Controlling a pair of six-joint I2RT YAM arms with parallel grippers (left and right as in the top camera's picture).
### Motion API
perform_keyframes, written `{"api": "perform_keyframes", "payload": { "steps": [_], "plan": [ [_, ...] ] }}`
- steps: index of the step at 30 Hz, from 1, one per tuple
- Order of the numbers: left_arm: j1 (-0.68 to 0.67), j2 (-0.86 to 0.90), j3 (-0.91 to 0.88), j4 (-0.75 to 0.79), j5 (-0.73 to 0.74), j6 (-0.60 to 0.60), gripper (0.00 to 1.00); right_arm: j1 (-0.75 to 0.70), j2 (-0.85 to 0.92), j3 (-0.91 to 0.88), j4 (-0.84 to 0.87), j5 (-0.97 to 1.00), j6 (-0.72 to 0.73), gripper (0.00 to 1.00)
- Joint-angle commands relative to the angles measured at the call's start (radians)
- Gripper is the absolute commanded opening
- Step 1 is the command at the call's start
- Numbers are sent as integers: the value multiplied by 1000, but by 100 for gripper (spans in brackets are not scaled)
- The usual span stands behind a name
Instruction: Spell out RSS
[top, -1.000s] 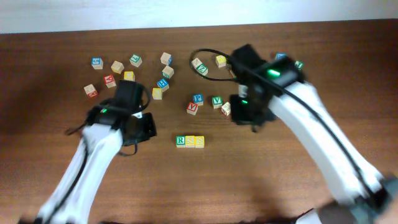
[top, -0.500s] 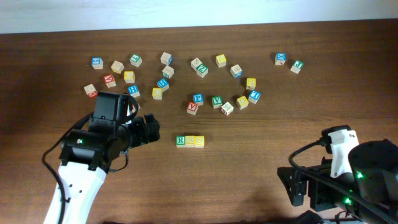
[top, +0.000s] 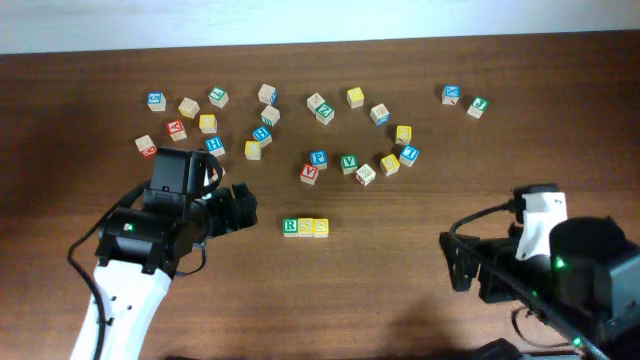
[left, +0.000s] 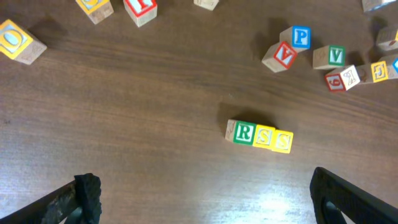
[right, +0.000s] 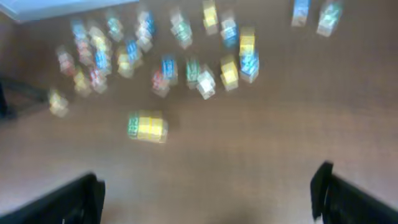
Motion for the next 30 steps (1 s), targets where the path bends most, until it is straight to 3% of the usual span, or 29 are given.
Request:
{"api": "perform_keyframes", "payload": {
  "steps": [1,5,11,17,30],
  "plan": [
    [2,-6,12,3,-7,-2,99,-106,-192,-247,192,3,-114,98],
    [3,-6,12,3,-7,-2,99,-206,-437,-535,404,-4,-118,98],
    [2,-6,12,3,-7,-2,99,-212,-685,-875,751,-47,-140,98],
    [2,-6,12,3,-7,-2,99,-213,-749,-1038,984,-36,-163,98],
    [3,-6,12,3,-7,-2,99,-263,-749,-1258,1313,15,-162,98]
  ]
}}
